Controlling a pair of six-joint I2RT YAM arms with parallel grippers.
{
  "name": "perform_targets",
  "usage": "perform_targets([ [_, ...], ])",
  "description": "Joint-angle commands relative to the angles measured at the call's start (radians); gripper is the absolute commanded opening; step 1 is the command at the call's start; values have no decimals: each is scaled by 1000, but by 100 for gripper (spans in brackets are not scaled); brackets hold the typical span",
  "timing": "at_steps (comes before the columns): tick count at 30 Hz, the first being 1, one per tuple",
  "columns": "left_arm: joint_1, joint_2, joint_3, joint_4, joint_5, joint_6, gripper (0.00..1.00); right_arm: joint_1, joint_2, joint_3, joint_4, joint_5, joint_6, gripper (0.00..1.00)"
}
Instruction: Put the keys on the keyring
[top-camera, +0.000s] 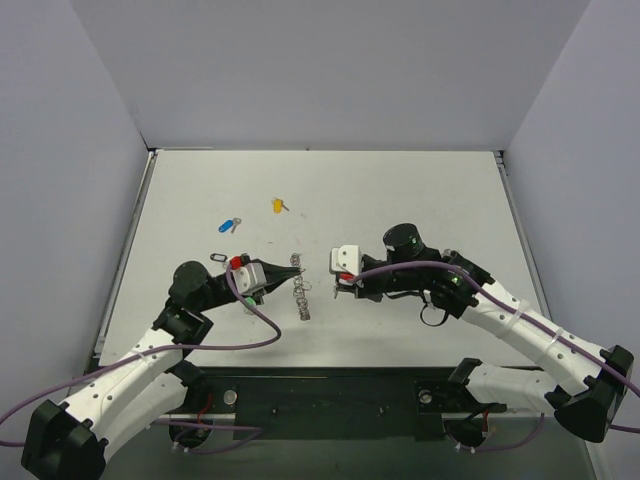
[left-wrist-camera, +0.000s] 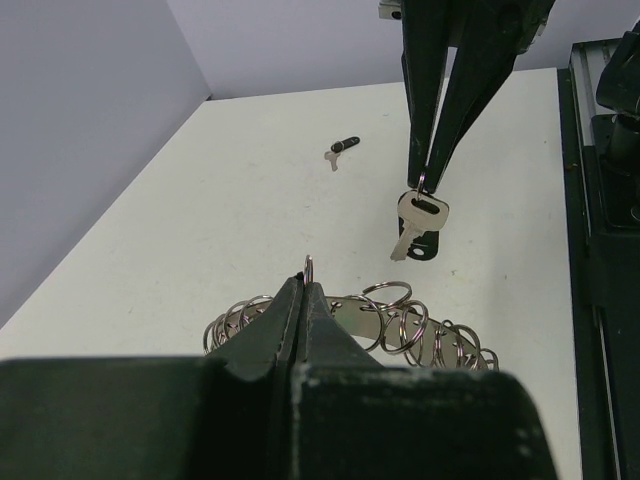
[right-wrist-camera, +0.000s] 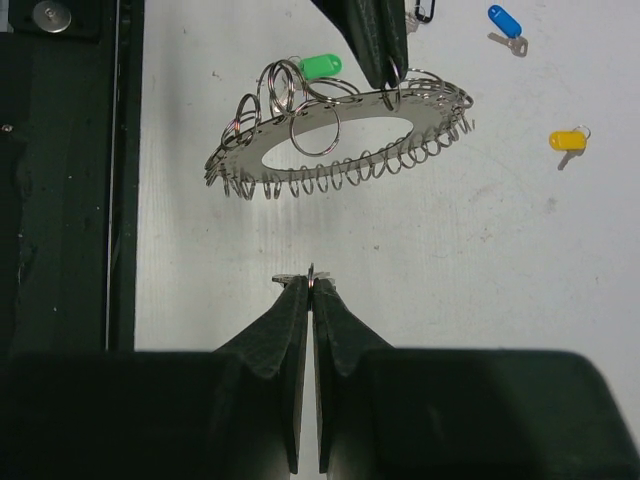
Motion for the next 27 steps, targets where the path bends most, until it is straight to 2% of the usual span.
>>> perform_targets([
  [1,-4,-26,-4,94,-6,34,0,2,-2,-13,90,-38,86,0],
  [12,-7,-40,-42,183,17,29,0,17,33,5,182,-61,122,0],
  [27,-20,2,-50,258,81,-40,0,23,50,46,152,-38,-136,0],
])
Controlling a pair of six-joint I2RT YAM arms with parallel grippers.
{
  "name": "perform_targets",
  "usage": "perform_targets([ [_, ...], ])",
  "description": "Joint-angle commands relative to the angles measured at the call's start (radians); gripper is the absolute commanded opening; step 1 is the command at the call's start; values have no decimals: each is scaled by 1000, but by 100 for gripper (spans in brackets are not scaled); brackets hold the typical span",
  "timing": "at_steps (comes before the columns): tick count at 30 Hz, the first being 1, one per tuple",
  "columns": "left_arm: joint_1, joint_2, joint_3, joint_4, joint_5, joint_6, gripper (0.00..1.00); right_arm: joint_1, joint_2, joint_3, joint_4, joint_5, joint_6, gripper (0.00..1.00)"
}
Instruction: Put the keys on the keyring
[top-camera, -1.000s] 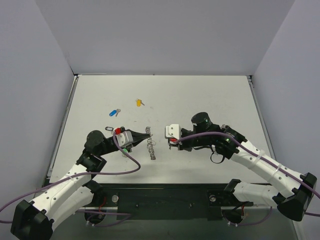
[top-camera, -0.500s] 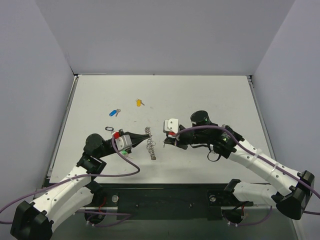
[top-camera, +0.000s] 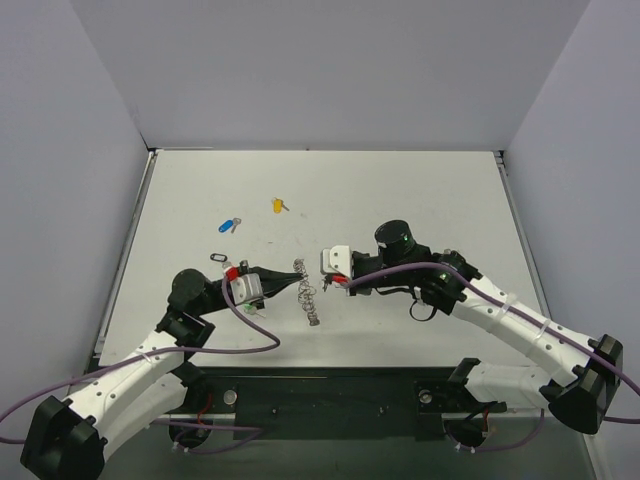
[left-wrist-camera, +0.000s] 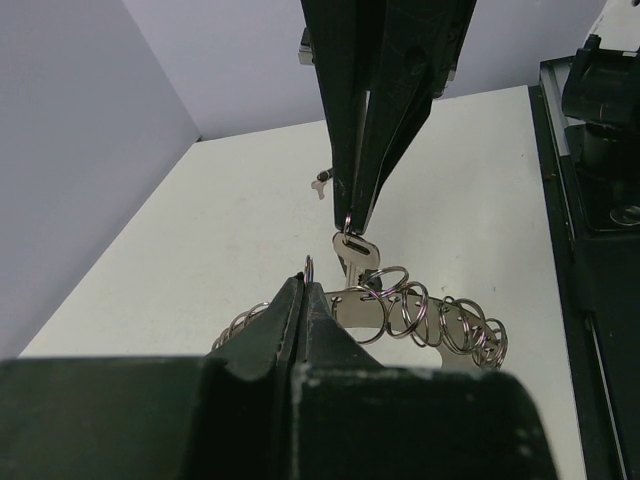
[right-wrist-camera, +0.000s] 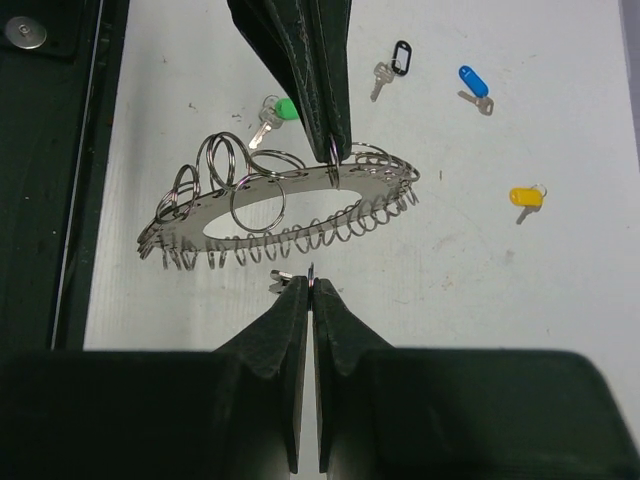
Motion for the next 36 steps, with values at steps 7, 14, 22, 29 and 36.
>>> perform_targets([
  [7,4,9,2,187,13,-113,0,17,-15,37,53,-26,-98,0],
  [14,8,45,-29,352,5,-269,0,22,-41,21,112,-18,-40,0],
  [22,10,98,-35,463,-7,-387,0,22,-76,-2,149,-19,43,0],
  [29,10,112,-38,489,-6,-406,0,20,-85,-13,178,-24,63,0],
  [36,8,115,-37,488,2,-404,0,22,-69,-16,203,-32,75,0],
])
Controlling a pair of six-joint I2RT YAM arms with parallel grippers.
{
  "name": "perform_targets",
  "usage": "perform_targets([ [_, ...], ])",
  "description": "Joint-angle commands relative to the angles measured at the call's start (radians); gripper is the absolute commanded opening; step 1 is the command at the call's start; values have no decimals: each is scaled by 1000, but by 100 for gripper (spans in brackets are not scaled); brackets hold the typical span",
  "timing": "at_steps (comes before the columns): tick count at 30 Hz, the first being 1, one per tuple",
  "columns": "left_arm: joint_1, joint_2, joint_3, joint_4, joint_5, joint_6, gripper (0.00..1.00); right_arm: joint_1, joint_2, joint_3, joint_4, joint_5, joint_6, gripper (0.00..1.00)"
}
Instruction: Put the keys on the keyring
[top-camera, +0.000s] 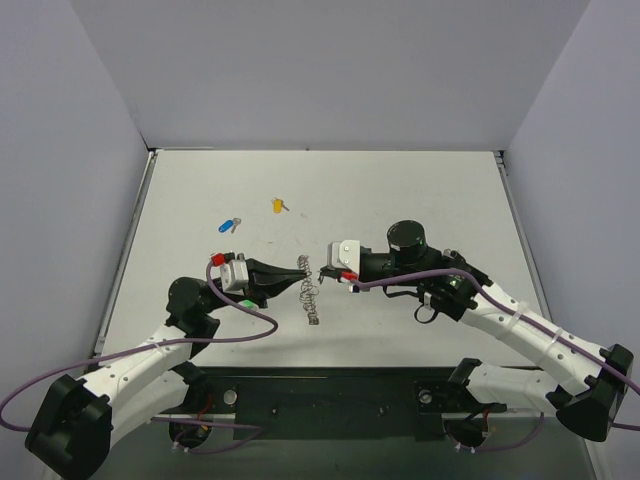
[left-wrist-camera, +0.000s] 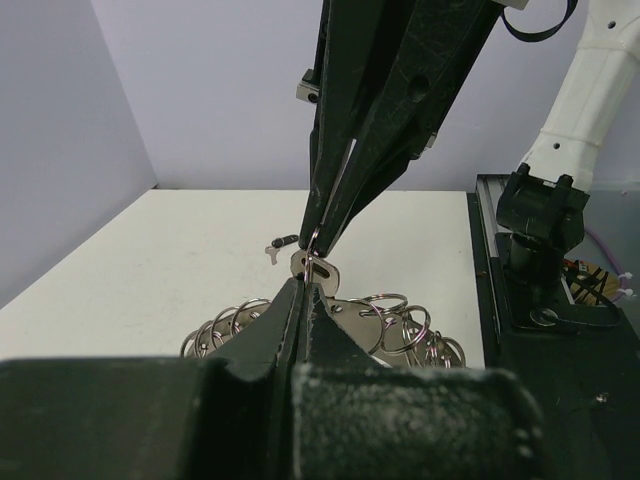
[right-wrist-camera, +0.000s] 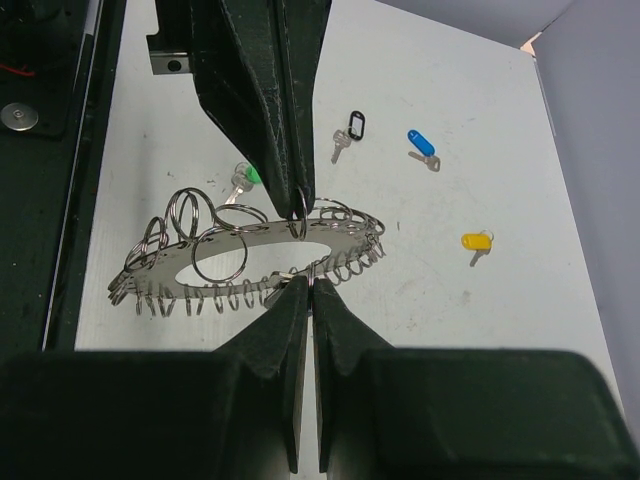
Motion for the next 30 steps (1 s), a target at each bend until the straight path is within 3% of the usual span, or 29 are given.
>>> perform_targets([
  [1,5,-2,9,84,-1,-12,0,9,-6,-5,77,-33,25,0],
  [30,5,-2,13,80,7,-6,0,24,14,-2,94,-51,8,0],
])
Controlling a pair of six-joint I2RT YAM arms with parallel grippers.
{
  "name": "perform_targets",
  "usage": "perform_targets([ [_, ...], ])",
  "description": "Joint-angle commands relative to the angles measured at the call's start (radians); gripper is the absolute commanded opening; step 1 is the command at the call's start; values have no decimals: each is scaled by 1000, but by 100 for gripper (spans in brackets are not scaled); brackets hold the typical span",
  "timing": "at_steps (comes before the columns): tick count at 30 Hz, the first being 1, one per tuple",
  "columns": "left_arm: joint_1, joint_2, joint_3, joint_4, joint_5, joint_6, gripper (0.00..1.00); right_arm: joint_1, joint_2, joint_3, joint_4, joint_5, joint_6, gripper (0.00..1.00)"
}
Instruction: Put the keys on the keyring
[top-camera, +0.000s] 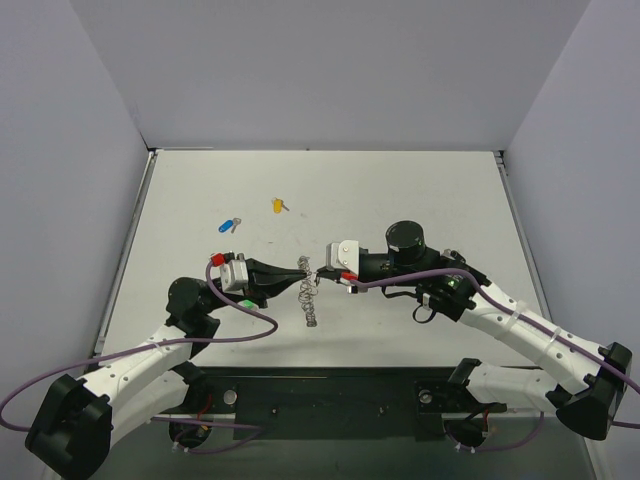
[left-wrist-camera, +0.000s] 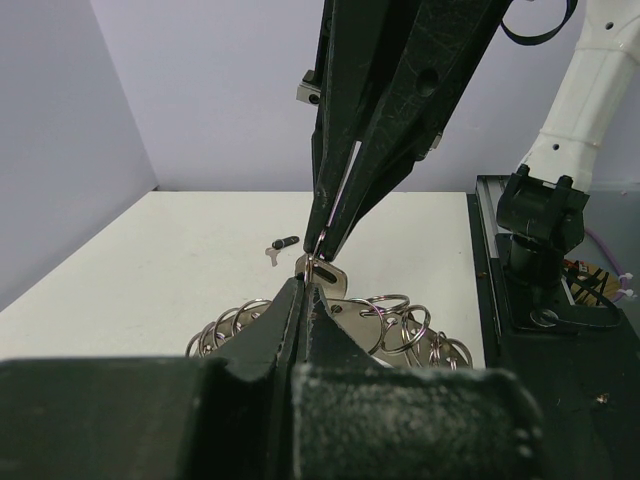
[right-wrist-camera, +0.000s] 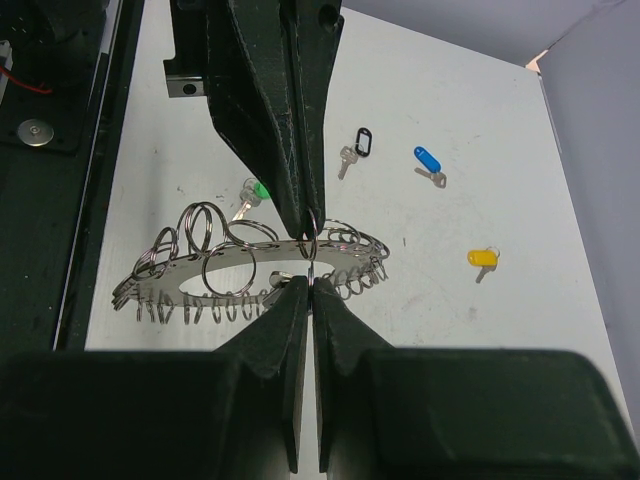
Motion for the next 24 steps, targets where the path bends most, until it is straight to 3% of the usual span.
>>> perform_targets([
  [1,3,-3,13,75,7,-6,0,14,10,-1,59,-32,-14,0],
  [24,5,0,12,70,4,8,0,12,-6,-12,66,-9,1,0],
])
